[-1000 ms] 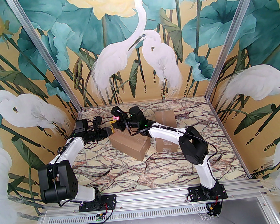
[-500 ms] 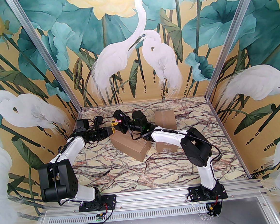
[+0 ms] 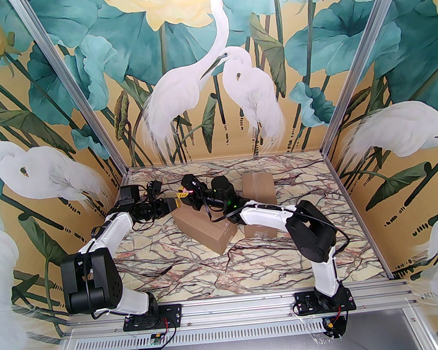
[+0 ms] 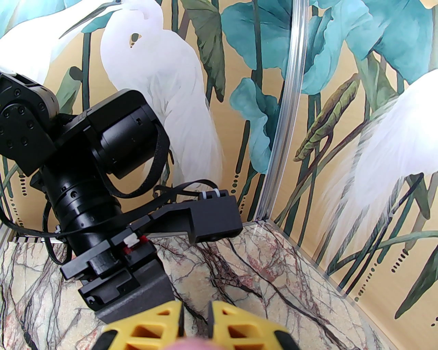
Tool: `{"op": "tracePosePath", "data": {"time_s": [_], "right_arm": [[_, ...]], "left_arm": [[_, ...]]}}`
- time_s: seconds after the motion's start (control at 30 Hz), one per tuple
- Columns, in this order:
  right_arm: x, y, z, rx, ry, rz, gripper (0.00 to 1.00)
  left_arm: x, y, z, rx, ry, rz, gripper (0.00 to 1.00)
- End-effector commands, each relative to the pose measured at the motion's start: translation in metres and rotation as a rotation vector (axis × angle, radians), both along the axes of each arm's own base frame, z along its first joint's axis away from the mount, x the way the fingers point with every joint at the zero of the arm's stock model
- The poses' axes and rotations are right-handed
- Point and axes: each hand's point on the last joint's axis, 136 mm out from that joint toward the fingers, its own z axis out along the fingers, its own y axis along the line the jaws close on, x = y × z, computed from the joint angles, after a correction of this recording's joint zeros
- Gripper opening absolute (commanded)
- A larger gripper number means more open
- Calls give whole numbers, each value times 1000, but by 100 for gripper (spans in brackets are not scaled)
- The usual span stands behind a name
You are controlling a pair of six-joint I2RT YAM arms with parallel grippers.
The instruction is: Unpack the express box
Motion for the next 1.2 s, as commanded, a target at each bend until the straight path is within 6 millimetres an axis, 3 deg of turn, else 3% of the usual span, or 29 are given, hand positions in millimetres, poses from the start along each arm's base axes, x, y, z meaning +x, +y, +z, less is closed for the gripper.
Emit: {"op": "tracePosePath", "data": {"time_s": [0.0,0.43,0.57,0.83,1.03,1.17], "right_arm": [[-10,-4,22,32,2,22,0],[-9,-5,-6,-23,65,9,0],[-4,-9,6,16,72,-26,0],[-7,-23,53,129,83,-51,0],[-5,-16,59,163,104,-37,0],[-2,-3,45,111,116,-27,0]], "left_arm": [[-10,35,-62,174,203,139,33],[-8,34,-60,161,198,141,33],[-8,34,-59,158,197,143,33],[-8,33,-58,156,193,140,33],[-8,32,-55,143,189,140,33],[-8,28,-51,133,181,135,33]]}}
